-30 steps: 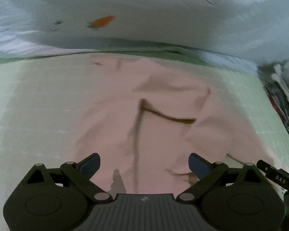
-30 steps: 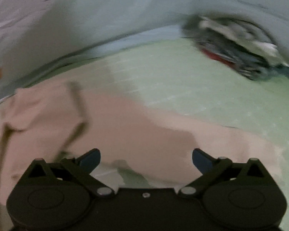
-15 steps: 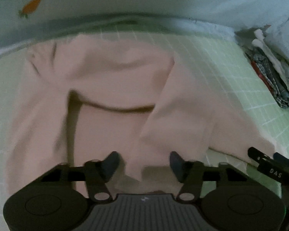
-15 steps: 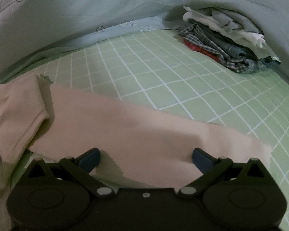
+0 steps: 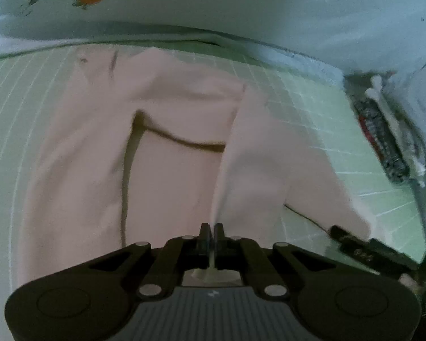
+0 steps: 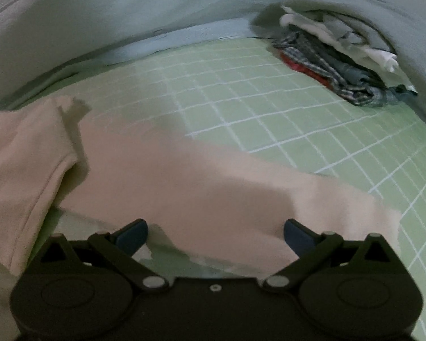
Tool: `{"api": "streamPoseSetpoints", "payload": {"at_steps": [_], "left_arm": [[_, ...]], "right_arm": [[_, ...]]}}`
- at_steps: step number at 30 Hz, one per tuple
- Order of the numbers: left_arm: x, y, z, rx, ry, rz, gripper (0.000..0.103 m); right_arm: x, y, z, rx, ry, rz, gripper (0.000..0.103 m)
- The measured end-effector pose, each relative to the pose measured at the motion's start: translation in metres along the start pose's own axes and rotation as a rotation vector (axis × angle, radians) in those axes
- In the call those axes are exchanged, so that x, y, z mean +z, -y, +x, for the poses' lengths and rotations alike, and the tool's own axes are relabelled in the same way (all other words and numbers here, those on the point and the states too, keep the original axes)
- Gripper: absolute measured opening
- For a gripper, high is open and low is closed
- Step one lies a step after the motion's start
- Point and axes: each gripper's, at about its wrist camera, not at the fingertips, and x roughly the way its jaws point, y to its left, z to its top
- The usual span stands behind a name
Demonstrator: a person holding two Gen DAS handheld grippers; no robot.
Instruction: Fold clothes
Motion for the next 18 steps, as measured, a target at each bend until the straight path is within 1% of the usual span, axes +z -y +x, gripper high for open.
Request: {"api": "streamPoseSetpoints", "payload": {"at_steps": [9, 13, 18], "left_arm": [[-0.034, -0.023, -0.046, -0.026, 0.036, -0.124, 0.002], [-0.048, -0.032, -0.064, -0.032, 0.061, -0.165, 0.002], [-0.066, -0.048, -0.082, -0.044, 0.066, -0.216, 0.002]], "right_arm": [[-0.026, -0.031, -0.041, 0.076, 0.021, -0.098, 0.103], [-0.037, -0.041, -0.060, 0.097, 0.044, -0.127, 0.103], [-0.051, -0.055, -0.083, 0.114, 0.062, -0.157, 0.103]]}}
